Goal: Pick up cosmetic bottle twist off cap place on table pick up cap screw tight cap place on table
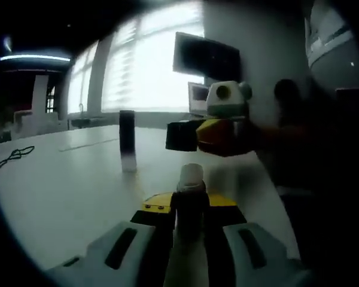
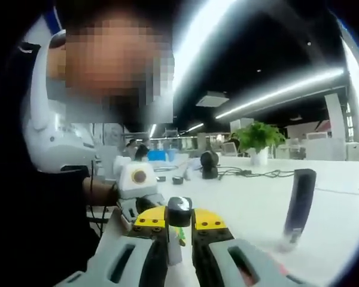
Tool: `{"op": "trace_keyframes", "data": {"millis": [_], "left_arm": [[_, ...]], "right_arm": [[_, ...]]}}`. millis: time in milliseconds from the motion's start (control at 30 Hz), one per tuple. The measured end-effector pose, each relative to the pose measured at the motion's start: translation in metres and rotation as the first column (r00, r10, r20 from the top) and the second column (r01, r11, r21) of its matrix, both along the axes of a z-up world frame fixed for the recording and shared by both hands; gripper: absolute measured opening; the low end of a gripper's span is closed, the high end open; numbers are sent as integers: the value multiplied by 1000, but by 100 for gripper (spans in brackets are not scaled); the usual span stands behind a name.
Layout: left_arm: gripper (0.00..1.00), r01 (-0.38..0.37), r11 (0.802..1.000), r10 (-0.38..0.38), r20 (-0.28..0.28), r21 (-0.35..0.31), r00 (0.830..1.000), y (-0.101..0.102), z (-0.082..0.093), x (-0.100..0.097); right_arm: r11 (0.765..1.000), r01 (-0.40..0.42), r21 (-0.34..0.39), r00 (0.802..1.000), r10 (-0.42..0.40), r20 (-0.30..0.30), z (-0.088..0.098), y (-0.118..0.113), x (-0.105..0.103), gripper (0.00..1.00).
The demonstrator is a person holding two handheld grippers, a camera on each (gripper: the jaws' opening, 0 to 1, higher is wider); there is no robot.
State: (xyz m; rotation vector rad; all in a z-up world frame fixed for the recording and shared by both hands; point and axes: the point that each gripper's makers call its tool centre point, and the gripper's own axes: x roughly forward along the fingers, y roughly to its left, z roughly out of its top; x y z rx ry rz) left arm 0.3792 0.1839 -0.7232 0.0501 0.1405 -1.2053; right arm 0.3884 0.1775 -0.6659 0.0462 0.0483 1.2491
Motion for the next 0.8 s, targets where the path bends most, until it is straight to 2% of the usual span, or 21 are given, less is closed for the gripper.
{"op": "trace_keyframes", "data": {"millis": [200,233,367,467,633,800], "left_arm": [[8,7,1000,-7,38,-2,999,1,4,-4],[8,25,999,-23,60,-23,998,0,8,-8],[8,45,997,-38,91,-69,995,2,18,-16],[8,63,994,-55,80,-93,995,2,22,-19],[8,75,991,-67,71,-111,995,2,25,-22],[8,90,990,-82,83,-104,993,0,24,-25]], "right_arm": [[997,-81,-5,997,81,-8,2,3,-9,8],[996,-86,-6,996,86,-7,2,3,-9,8],[992,-128,-5,992,128,-6,7,9,-17,8],[987,-161,8,987,162,-4,15,11,-24,8],[966,-246,-75,969,247,14,14,17,-39,8],[950,-280,-136,958,286,24,16,21,-38,8]]}}
